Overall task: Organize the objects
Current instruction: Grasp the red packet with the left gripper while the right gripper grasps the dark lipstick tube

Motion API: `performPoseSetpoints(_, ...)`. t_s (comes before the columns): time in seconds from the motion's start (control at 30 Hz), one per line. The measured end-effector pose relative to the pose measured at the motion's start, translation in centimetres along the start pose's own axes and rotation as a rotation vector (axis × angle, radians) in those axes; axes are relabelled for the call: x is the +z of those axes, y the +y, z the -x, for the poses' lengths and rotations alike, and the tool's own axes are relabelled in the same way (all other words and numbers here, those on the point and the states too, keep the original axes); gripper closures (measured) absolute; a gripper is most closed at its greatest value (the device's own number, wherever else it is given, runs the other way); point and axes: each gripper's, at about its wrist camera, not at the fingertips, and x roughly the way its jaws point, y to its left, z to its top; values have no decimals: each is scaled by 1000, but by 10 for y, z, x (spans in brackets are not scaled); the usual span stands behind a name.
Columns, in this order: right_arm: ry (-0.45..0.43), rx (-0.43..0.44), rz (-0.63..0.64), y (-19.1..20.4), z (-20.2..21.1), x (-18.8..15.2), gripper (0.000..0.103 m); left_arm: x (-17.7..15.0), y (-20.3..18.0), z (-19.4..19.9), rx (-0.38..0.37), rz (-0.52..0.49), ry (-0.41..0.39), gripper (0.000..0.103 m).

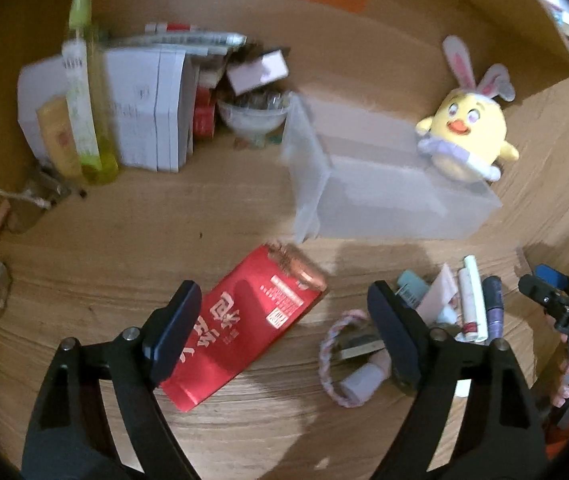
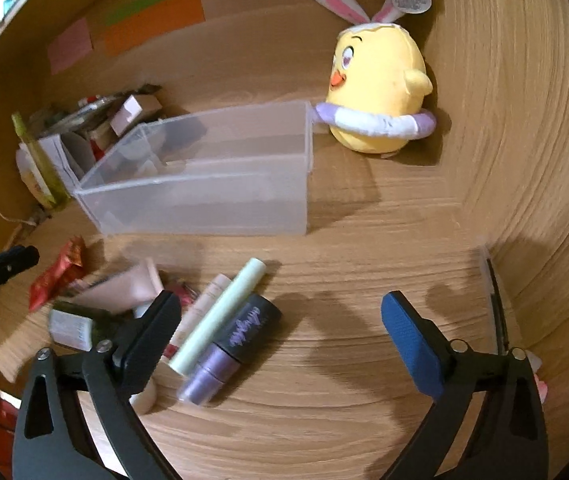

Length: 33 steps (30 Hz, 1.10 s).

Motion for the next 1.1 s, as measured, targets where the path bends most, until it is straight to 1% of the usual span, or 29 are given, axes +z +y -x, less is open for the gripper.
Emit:
performPoseSetpoints(0.03, 6, -10, 7, 0, -2, -1, 8, -1, 2, -6, -4, 3, 21, 17)
performPoseSetpoints(0.1, 29, -27, 17, -1, -7, -3, 15, -2, 4, -12, 1, -6, 40, 17)
performPoseSetpoints(0.2, 66, -24, 12, -5, -15, -7, 19, -2, 4, -21, 13, -34, 69, 17)
performPoseSetpoints(0.37, 95, 51, -33, -7, -21, -12, 20, 4, 6, -37, 17, -55, 114, 17)
performPoseSetpoints(0.43, 99, 65, -35, -4, -23, -13, 27, 7, 8, -44, 12, -55, 138, 17)
performPoseSetpoints(0.5, 110, 67, -30, -1, -26, -14, 36, 10, 10, -48, 2, -49, 151, 17)
performPoseSetpoints(0.6, 133, 90, -47, 1, -34, -16, 41, 11, 12, -54, -3, -43, 166, 17)
performPoseSetpoints(0.7, 138, 112, -68, 0, -37, -16, 44, 13, 11, -55, 2, -54, 156, 17)
performPoseSetpoints(0.77, 135, 116, -73, -2, -37, -16, 46, 13, 9, -57, 8, -61, 157, 21)
performPoseSetpoints(0.93, 137, 120, -67, -3, -35, -16, 50, 15, 7, -56, 23, -87, 152, 39)
performPoseSetpoints(1.0, 138, 117, -65, -3, -34, -16, 52, 16, 7, -55, 32, -88, 145, 44)
performPoseSetpoints(1.1, 143, 128, -73, -7, -32, -18, 53, 15, 8, -50, 39, -81, 129, 46)
